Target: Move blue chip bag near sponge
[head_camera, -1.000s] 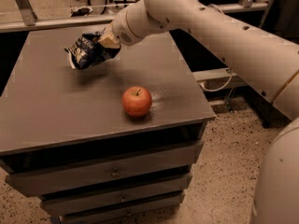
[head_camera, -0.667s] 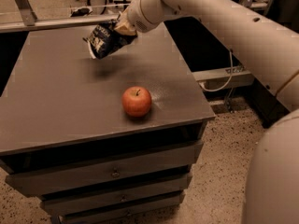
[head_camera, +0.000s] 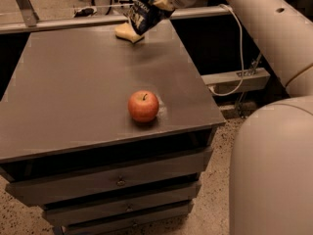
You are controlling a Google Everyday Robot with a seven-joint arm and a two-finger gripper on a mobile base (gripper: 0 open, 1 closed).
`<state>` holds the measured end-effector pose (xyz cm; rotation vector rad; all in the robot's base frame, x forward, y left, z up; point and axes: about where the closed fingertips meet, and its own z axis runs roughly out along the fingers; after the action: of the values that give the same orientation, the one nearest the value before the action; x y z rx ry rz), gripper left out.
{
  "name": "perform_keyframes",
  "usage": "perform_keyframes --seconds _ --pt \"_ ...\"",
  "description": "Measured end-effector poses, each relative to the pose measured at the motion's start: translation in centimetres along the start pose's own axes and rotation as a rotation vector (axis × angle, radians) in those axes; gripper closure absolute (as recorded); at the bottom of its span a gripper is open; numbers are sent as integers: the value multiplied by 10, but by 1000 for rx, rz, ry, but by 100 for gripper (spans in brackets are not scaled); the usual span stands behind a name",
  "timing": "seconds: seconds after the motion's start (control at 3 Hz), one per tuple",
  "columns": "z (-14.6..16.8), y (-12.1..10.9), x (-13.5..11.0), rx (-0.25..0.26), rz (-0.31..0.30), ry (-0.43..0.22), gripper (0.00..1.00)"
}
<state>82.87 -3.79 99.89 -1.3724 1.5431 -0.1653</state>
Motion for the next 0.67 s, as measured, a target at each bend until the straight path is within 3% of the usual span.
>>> perform_keyframes --seconds 0.33,0.67 --pt "0 -37 34 85 -25 33 100" --pt "6 -55 60 153 -60 66 100"
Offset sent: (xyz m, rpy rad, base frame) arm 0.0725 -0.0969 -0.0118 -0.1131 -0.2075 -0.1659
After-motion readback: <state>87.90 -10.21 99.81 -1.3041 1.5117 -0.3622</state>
